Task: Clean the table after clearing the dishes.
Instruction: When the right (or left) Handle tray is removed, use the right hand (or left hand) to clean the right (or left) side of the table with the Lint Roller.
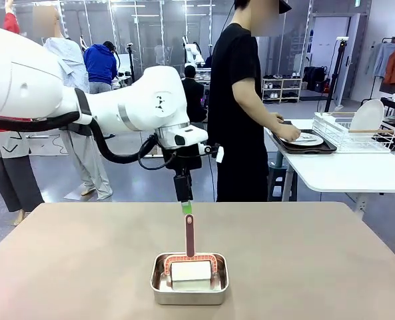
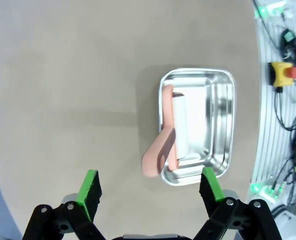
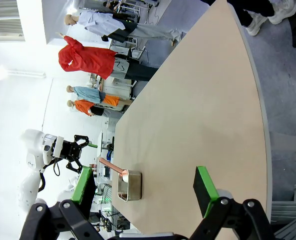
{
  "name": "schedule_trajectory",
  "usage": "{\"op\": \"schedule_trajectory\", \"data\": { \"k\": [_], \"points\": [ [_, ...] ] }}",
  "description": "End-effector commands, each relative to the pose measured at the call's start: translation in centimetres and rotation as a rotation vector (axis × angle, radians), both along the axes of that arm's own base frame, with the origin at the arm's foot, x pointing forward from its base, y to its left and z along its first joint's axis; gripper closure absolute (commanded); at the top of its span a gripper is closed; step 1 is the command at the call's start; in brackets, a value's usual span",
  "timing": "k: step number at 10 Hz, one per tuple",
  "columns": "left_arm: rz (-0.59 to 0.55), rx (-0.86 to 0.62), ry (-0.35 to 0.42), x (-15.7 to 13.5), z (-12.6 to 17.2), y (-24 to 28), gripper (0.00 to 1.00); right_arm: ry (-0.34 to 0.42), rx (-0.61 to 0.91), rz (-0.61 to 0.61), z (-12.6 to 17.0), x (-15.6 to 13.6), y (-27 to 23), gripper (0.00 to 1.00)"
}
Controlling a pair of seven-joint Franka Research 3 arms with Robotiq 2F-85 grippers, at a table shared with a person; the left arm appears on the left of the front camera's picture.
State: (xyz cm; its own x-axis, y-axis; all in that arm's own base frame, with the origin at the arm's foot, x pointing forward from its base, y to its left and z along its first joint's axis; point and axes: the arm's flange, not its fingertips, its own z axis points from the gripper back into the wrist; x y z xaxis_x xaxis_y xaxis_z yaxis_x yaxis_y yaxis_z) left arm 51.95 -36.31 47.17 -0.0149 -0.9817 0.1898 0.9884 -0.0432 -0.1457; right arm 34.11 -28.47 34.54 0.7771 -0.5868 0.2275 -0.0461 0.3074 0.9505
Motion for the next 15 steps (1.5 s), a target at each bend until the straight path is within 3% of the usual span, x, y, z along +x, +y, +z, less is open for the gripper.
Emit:
{"op": "schedule_trajectory", "data": {
  "k": [1,8,11,15],
  "points": [
    [0.01,0.034,0.066,0.5,-0.7,-1.6,0.0,-0.002,-0.007,-0.004,0.2,-0.1,0.2,0.0],
    [-0.042,0.159,0.177,0.9,-4.8,-3.5,0.0,-0.002,-0.007,-0.004,0.2,-0.1,0.2,0.0],
    [-0.014,0.207,0.184,0.8,-5.4,-3.3,0.0,-0.002,-0.007,-0.004,0.2,-0.1,0.2,0.0],
    [0.0,0.173,0.221,0.3,-6.6,-3.4,0.0,-0.002,-0.007,-0.004,0.2,-0.1,0.2,0.0]
  ]
}}
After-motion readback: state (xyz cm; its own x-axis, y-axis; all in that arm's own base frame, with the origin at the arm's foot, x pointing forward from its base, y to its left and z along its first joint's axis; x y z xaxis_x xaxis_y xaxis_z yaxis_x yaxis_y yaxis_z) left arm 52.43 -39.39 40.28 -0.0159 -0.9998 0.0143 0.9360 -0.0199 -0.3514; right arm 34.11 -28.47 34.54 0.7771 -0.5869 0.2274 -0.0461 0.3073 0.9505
